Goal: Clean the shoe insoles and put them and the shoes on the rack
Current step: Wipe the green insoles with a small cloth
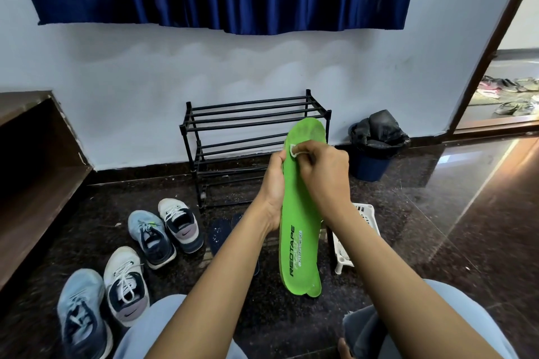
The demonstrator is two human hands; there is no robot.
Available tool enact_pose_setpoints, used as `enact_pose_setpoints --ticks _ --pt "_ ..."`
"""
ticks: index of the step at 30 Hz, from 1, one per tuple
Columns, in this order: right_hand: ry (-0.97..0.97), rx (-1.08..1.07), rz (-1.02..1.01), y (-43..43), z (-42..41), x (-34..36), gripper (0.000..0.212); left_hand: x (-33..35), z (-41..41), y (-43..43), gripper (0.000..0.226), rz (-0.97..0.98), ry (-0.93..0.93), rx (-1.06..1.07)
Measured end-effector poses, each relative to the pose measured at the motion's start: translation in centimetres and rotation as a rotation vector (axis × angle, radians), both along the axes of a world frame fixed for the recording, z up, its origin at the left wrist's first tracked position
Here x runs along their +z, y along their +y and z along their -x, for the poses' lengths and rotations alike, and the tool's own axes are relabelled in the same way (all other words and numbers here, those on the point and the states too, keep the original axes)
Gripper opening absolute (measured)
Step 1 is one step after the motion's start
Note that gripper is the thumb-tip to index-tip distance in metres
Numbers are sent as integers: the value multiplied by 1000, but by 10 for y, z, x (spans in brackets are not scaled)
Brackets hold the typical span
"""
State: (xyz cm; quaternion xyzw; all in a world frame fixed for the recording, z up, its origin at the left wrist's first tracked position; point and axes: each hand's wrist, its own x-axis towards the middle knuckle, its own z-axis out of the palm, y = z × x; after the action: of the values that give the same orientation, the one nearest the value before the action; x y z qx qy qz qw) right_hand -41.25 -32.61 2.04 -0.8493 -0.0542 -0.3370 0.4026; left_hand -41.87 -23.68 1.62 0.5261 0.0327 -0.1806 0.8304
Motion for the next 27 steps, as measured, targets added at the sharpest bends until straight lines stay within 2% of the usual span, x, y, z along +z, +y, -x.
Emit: enact_pose_setpoints --ticks 9,15,22,27 --pt "43 105 -9 11 13 -7 15 1 -4 8 66 12 13 36" --pt "9 18 -91 -2 3 2 16 -1 1 -1 60 -6 12 -28" --pt "51 102 -24 11 18 -5 16 1 -2 7 55 -35 36 40" --pt "56 64 -82 5 11 0 16 -2 1 1 57 -28 29 2"
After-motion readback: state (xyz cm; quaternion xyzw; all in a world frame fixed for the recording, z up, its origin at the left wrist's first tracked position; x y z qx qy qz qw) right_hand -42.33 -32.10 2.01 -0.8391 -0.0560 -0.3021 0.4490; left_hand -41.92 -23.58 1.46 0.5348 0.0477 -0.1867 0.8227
